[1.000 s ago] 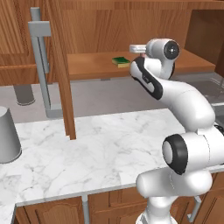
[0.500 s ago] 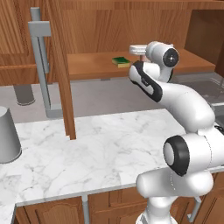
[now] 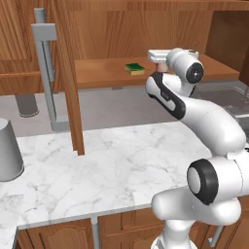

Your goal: Pick up the sponge and bar soap from the sink, and place them back in the cabinet, and close the cabinet doors.

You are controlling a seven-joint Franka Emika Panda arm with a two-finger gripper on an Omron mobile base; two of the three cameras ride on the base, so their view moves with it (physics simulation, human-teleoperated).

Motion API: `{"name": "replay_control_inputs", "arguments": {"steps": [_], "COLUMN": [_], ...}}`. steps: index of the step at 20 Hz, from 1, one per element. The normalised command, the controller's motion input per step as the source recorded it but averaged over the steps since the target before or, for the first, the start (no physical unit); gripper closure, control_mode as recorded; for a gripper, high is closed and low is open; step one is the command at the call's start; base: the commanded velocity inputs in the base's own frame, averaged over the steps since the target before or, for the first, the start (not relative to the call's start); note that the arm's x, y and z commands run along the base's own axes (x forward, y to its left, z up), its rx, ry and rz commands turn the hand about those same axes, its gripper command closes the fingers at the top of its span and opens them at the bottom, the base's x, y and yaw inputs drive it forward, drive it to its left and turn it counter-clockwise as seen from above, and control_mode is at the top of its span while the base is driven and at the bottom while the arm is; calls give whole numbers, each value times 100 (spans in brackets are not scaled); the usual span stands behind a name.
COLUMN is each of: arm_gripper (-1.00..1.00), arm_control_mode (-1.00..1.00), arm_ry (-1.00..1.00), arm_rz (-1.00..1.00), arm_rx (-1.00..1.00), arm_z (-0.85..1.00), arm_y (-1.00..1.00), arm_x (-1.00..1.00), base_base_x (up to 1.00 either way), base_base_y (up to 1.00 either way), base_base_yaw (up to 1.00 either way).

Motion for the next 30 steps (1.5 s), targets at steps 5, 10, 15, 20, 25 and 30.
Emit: {"name": "replay_control_inputs", "arguments": {"steps": [5,10,15,20,25,30], "arm_gripper": [-100,-100,-100,-100,-100,-100], "arm_control_mode": [-100,-100,-100,-100,-100,-100], "arm_ry": [-2,0,0,0,2,3], "arm_rz": [0,0,0,0,-1,0], "arm_rx": [0,0,0,0,-1,0], "arm_z": [15,18,26,30,36,34], "arm_y": [0,0,0,0,0,0], "arm_x": [-30,-31,-36,-44,-34,-39], "base_base_x": [0,0,0,0,0,0], "base_base_y": [0,0,0,0,0,0], "base_base_yaw": [0,0,0,0,0,0]}}
